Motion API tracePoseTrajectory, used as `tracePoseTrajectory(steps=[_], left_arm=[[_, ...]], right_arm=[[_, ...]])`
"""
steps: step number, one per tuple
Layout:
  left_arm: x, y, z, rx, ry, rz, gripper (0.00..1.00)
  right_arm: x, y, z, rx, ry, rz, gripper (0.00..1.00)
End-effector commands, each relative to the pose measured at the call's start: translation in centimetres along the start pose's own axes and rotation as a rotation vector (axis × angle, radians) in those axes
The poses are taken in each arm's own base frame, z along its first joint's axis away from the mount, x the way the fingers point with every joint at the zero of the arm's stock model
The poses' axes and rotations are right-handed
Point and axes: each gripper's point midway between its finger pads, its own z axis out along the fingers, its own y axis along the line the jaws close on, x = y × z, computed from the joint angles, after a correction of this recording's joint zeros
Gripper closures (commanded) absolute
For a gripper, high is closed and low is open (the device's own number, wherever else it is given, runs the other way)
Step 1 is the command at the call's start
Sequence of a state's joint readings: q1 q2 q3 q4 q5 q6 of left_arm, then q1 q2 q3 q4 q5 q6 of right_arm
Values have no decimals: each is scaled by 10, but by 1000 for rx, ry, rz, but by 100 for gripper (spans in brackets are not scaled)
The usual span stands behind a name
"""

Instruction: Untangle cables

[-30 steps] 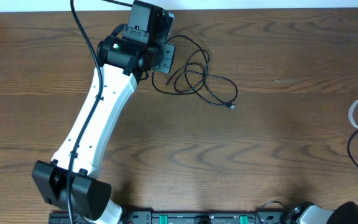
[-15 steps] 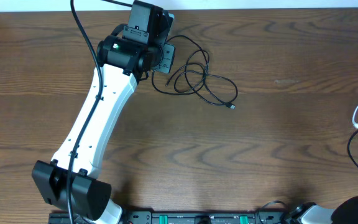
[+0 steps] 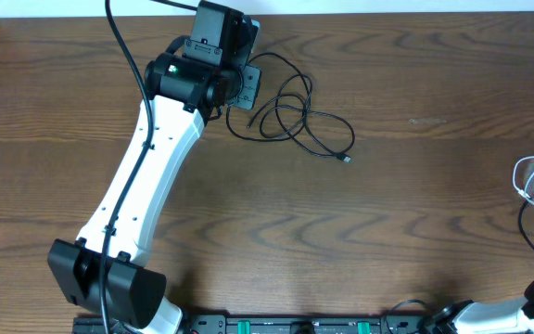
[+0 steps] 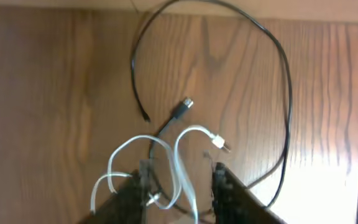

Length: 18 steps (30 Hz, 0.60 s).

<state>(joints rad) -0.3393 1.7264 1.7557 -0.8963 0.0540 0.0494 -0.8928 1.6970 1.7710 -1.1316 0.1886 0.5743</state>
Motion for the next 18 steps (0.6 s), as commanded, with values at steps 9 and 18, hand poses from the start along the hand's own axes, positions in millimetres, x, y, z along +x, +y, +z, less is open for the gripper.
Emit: tracePoseTrajectory(steps=[9, 18], left_arm=[[3, 0, 1, 4, 10, 1, 92], [1, 0, 1, 4, 0, 1, 92]], right_arm=[[79, -1, 71, -2, 169, -56, 19], [101, 95, 4, -262, 51, -317, 19]])
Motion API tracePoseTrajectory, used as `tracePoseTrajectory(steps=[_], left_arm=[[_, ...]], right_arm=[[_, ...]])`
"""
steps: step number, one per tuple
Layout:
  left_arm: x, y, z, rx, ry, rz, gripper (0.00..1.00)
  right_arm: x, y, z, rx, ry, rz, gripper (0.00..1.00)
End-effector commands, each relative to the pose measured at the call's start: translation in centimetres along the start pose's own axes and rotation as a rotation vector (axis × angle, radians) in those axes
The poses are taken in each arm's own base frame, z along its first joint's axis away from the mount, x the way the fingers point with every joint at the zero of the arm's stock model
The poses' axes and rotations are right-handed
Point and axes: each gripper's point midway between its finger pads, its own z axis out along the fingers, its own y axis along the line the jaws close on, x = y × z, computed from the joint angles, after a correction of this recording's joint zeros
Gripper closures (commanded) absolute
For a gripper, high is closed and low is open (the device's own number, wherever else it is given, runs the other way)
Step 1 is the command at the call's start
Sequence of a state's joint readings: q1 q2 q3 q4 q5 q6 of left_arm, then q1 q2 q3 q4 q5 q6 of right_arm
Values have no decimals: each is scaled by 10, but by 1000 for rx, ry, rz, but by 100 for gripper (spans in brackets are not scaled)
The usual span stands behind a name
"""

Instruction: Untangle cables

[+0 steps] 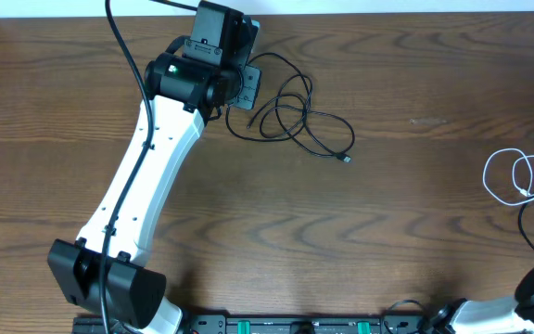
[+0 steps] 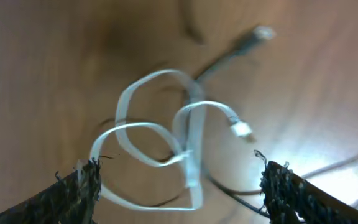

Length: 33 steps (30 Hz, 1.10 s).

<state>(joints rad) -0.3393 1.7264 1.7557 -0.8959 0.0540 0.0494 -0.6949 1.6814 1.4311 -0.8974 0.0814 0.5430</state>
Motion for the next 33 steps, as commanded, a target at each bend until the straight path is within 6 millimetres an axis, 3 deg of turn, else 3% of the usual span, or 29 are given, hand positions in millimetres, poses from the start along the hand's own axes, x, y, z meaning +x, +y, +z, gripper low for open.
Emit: tracePoseTrajectory(steps=[1, 4, 5, 6, 7, 11, 12, 15, 19, 20, 25, 27, 30, 33], left_arm=[[0, 0, 1, 4, -2, 1, 91], [0, 0, 1, 4, -5, 1, 90], [0, 0, 1, 4, -5, 1, 89], [0, 0, 1, 4, -5, 1, 89], [0, 0, 1, 4, -5, 0, 89], [3, 0, 5, 4, 3, 0, 88], [7, 0, 9, 4, 14, 0, 87], [15, 0, 18, 4, 39, 0, 87], [24, 0, 31, 3, 69, 0, 87], [23, 0, 31, 3, 67, -1, 87], [5, -6, 24, 38, 1, -23, 87], [0, -11, 19, 70, -21, -22, 87], [-1, -13, 11, 79, -29, -23, 75], [2, -14, 9, 84, -18, -23, 60]], right_arm=[[-8, 58, -62, -154, -158, -173, 19], [-1, 102, -107, -265, -278, -334, 19], [12, 131, -135, -342, -344, -458, 16], [22, 145, -149, -381, -372, -525, 14], [46, 170, -172, -452, -412, -661, 14], [112, 212, -199, -574, -416, -890, 17], [143, 226, -203, -614, -391, -957, 17], [188, 242, -206, -661, -342, -1054, 18], [255, 252, -195, -665, -251, -1207, 12], [260, 252, -193, -660, -244, -1218, 12], [321, 254, -158, -598, -133, -1364, 6], [352, 255, -129, -549, -70, -1430, 1], [379, 254, -93, -487, -5, -1485, 1], [396, 260, -69, -474, 12, -1503, 1]])
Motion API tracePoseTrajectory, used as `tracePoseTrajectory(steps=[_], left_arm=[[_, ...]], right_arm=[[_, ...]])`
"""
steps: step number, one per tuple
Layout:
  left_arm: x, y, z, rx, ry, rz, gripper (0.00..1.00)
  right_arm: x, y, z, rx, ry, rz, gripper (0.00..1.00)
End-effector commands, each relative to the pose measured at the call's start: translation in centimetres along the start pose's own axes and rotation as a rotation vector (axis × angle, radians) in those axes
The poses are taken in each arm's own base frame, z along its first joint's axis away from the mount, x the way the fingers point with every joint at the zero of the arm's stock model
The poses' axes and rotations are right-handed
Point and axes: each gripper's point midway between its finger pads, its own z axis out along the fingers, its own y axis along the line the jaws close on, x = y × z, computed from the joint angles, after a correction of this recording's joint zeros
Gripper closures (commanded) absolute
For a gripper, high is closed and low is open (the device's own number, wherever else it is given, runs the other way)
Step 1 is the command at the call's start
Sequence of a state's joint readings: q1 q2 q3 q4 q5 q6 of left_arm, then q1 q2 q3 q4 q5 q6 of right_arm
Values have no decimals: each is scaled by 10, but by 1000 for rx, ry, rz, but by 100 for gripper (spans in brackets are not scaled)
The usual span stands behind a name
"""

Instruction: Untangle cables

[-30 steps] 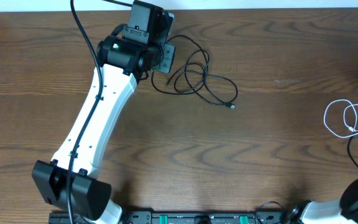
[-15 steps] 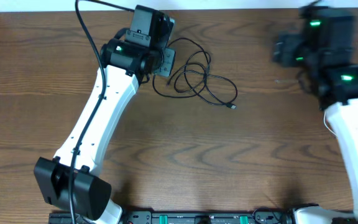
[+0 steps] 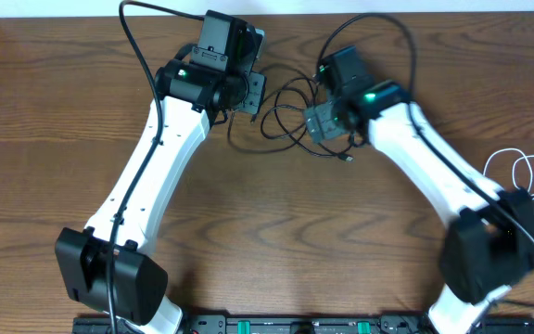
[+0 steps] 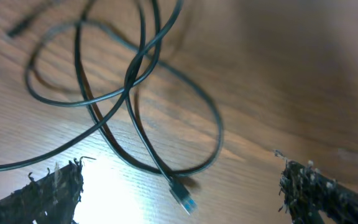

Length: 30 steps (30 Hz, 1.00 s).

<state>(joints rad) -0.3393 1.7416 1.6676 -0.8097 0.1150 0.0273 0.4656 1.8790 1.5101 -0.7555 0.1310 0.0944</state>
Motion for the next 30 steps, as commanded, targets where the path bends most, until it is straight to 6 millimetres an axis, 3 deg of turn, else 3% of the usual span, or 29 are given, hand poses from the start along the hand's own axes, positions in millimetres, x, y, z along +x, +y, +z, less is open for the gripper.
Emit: tracePoseTrajectory(steps=[1, 5, 8, 13, 16, 25, 30], left_arm=[[-7, -7, -17, 35, -29, 0, 55], [-1, -12, -17, 61, -4, -1, 42], [-1, -11, -17, 57, -5, 0, 43], [-3, -11, -17, 57, -14, 3, 43], [-2, -10, -17, 56, -7, 3, 43], [5, -10, -17, 55, 20, 0, 43], [5, -10, -17, 56, 20, 1, 43]], right_arm=[[0, 9, 24, 6, 12, -22, 1], [3, 13, 41, 3, 24, -27, 1], [-4, 18, 44, -22, -3, -54, 1], [-26, 35, 43, -108, -93, -61, 14], [-32, 40, 47, -127, -116, -49, 16], [-7, 57, 92, -178, -25, -20, 17], [-2, 59, 99, -178, -8, -25, 17]])
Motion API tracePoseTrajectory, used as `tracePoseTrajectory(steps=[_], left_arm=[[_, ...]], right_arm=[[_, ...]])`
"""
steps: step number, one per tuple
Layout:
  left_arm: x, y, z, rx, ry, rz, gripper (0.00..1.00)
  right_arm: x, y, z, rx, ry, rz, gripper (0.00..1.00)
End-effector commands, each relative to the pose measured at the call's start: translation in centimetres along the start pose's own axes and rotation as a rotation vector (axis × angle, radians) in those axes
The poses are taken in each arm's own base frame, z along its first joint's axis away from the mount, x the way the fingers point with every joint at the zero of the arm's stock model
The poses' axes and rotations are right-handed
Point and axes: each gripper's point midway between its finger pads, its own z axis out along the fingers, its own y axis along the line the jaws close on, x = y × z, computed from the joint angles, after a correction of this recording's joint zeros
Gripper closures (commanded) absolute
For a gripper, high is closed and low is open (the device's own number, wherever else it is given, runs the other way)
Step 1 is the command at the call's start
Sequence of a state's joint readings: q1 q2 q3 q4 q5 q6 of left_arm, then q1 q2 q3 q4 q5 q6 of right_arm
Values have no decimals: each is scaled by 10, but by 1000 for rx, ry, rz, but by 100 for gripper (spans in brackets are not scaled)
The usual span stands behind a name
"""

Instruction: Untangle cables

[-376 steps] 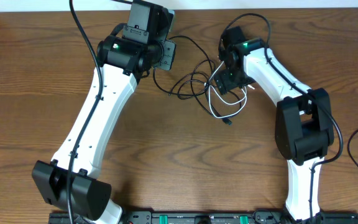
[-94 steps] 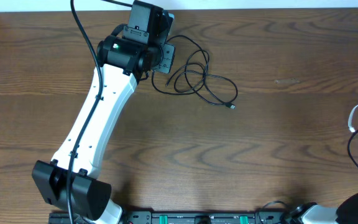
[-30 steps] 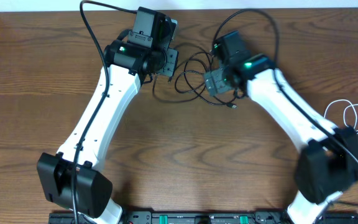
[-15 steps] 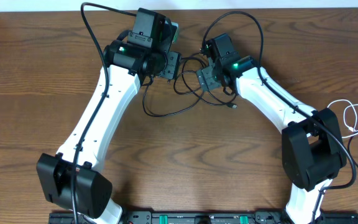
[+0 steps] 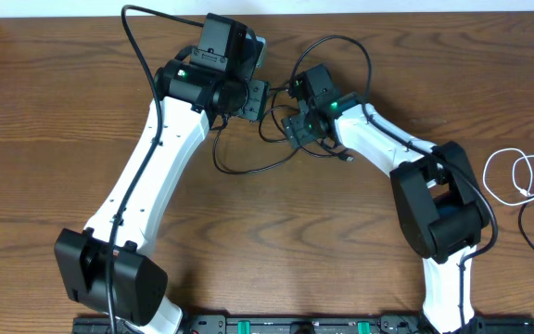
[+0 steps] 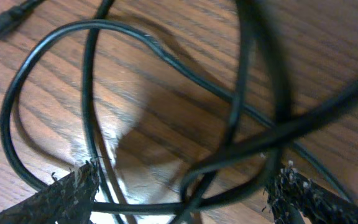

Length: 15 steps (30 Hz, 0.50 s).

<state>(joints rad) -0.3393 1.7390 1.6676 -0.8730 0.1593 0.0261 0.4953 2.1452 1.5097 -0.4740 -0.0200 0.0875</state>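
Observation:
A black cable (image 5: 248,170) lies in loops at the back middle of the table, one wide loop sagging toward the front. My left gripper (image 5: 256,96) sits at the left end of the tangle, apparently shut on the cable, which runs out from it. My right gripper (image 5: 297,125) is low over the loops just to its right. In the right wrist view its fingers (image 6: 73,193) stand wide apart, and crossing strands of the black cable (image 6: 166,53) lie between them, very close to the camera. A white cable (image 5: 517,181) lies coiled on its own at the right edge.
The black cable's plug end (image 5: 347,160) lies just right of the right gripper. Another dark cable (image 5: 527,232) curves along the table's right edge below the white one. The arms' bases stand at the front edge.
My right gripper has moved left and down, from over the right side of the black loops to among them beside the left gripper. The black cable now sags in a wider loop toward the front.
My right gripper was at the right edge over the white cable, its jaws close around the coil. Then it stood wide open above the coil lying there. Then it was at the black tangle, open, and now it is low among the loops. The left gripper stayed at the tangle.

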Motion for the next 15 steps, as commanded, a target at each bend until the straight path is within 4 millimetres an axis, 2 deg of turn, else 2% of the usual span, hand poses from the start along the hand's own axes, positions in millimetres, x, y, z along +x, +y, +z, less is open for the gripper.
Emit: tracePoseTrajectory(steps=[1, 3, 4, 5, 6, 7, 8, 12, 15], left_arm=[[-9, -4, -16, 14, -39, 7, 43], [-8, -4, -16, 14, -36, 7, 43], [-7, -4, -16, 14, -32, 7, 43], [-6, -4, -16, 14, -30, 6, 43], [-5, -4, -16, 13, -25, 6, 43], [-4, -4, -16, 13, -21, 6, 43], [-3, -4, -16, 13, -16, 5, 43], [1, -3, -16, 8, 2, 6, 39], [3, 3, -16, -23, 8, 6, 39]], right_arm=[[-3, 5, -1, -13, -9, 7, 21], [-3, 5, -1, -13, -9, 7, 33], [-3, 5, -1, -13, -9, 7, 52], [-4, 5, -1, -12, -10, 7, 63], [-4, 5, -1, -13, -13, 8, 79], [-5, 5, -1, -12, -15, 8, 92], [-5, 2, -1, -4, -17, 15, 99], [-9, -16, -7, 83, -28, 33, 99], [-27, -27, -43, 111, -63, 52, 99]])
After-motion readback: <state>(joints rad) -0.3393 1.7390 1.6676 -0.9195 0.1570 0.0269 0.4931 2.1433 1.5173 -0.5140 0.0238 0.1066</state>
